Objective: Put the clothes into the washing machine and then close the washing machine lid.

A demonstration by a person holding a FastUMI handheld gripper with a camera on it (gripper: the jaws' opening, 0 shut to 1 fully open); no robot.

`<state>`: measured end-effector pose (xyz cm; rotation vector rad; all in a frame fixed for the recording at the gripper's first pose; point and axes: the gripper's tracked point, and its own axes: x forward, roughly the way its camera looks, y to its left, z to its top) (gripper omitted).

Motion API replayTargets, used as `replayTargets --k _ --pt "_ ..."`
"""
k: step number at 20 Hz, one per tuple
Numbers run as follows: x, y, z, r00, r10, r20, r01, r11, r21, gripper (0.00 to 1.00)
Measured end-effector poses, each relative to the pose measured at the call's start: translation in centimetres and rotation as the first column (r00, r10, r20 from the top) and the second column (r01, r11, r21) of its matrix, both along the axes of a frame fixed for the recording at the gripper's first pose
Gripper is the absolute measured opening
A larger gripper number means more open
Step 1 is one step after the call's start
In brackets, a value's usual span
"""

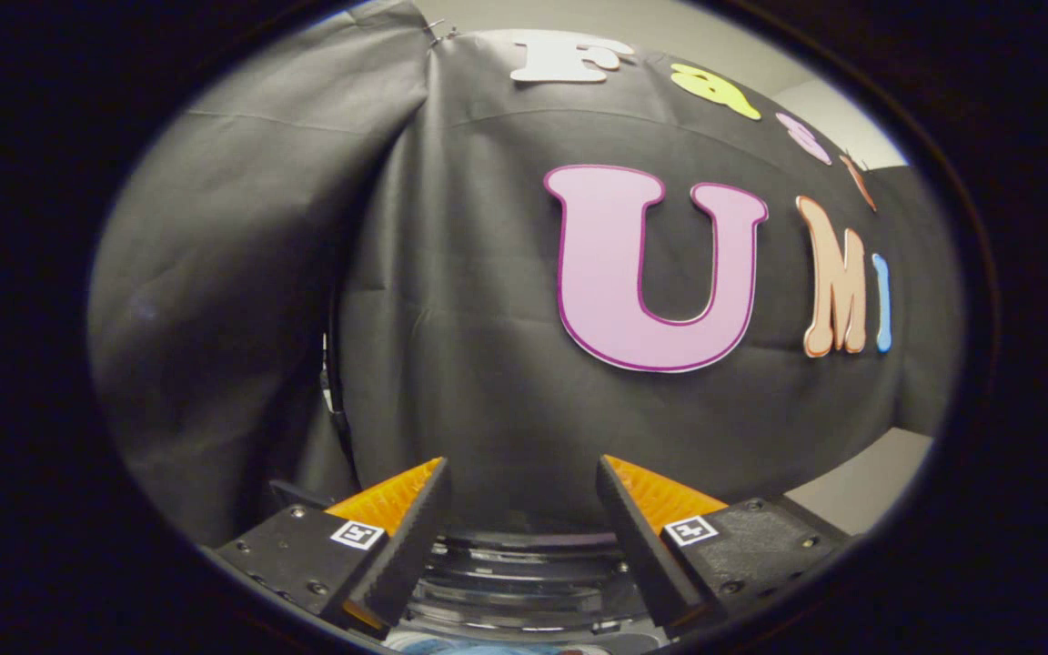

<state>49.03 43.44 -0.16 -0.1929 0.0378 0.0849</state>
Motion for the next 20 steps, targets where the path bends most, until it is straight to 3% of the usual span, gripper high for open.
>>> replayTargets --k 6,7,8,11,20 --pt "3.3 -1.9 -4.1 0.985 -0.108 -0.136 0.120 0.989 0.083 0.97" --pt "3.2 -1.8 -6.1 0.975 -0.108 -0.195 0.121 0.991 0.056 0.97" --pt "4.1 -1.5 -4.4 0.987 -0.083 -0.136 0.090 0.995 0.051 0.99" --pt "3.2 -1.0 -4.3 0.993 -0.026 -0.117 0.035 0.996 0.077 0.98" --pt "0.0 -1.8 -3.5 0.999 -0.015 -0.033 0.018 0.996 0.093 1.00"
